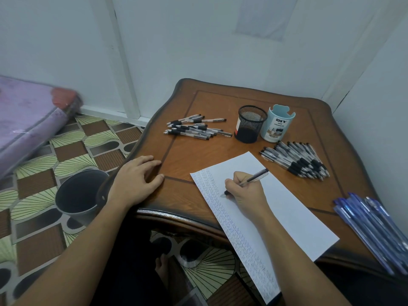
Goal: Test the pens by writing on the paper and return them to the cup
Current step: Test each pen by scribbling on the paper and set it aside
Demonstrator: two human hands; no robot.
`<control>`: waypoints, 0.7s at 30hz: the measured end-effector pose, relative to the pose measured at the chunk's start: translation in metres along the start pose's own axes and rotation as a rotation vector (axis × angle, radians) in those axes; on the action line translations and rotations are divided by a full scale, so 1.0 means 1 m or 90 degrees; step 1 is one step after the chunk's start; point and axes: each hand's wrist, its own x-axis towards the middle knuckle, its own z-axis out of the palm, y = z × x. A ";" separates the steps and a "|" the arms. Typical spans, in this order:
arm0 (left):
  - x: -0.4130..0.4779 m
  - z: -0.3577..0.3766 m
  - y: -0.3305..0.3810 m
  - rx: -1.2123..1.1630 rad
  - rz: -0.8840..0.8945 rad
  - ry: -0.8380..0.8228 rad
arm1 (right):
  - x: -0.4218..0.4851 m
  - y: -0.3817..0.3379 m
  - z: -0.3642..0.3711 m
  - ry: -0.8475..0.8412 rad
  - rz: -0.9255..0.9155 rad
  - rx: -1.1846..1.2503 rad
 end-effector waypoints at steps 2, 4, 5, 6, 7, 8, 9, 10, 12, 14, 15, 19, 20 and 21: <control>0.000 0.000 -0.001 0.003 0.000 -0.002 | 0.000 0.000 0.001 -0.006 0.000 0.005; 0.001 0.001 -0.001 0.006 0.000 -0.005 | 0.001 0.001 0.001 -0.002 -0.002 0.006; 0.001 0.001 -0.001 0.004 0.000 -0.002 | 0.001 0.002 0.001 0.003 -0.002 0.010; 0.001 0.002 -0.002 0.001 0.000 0.002 | 0.002 0.002 0.001 0.007 0.000 0.013; 0.001 0.002 -0.002 -0.001 0.001 0.006 | 0.002 0.002 0.002 0.006 0.001 0.014; 0.001 0.002 -0.002 -0.002 0.001 0.009 | 0.002 0.002 0.002 0.003 0.000 0.011; 0.000 0.002 -0.002 -0.002 0.001 0.009 | 0.001 0.001 0.002 0.003 -0.001 0.006; 0.000 0.002 -0.002 -0.002 0.001 0.009 | 0.001 0.001 0.002 0.003 0.002 0.001; 0.001 0.003 -0.002 -0.001 0.000 0.007 | 0.000 0.000 0.001 -0.001 0.009 0.008; 0.001 0.003 -0.003 0.002 0.000 0.005 | 0.000 -0.001 0.001 -0.002 0.016 0.007; 0.001 0.004 -0.004 0.000 0.000 0.006 | 0.000 -0.001 0.001 0.000 0.018 0.004; 0.002 0.003 -0.004 0.002 0.001 0.001 | 0.000 -0.003 0.001 0.007 0.013 0.004; 0.002 0.003 -0.004 0.003 0.001 0.000 | 0.001 -0.003 0.000 0.008 0.013 0.000; 0.002 0.003 -0.004 0.003 0.002 0.000 | 0.001 -0.002 0.000 0.010 0.017 0.007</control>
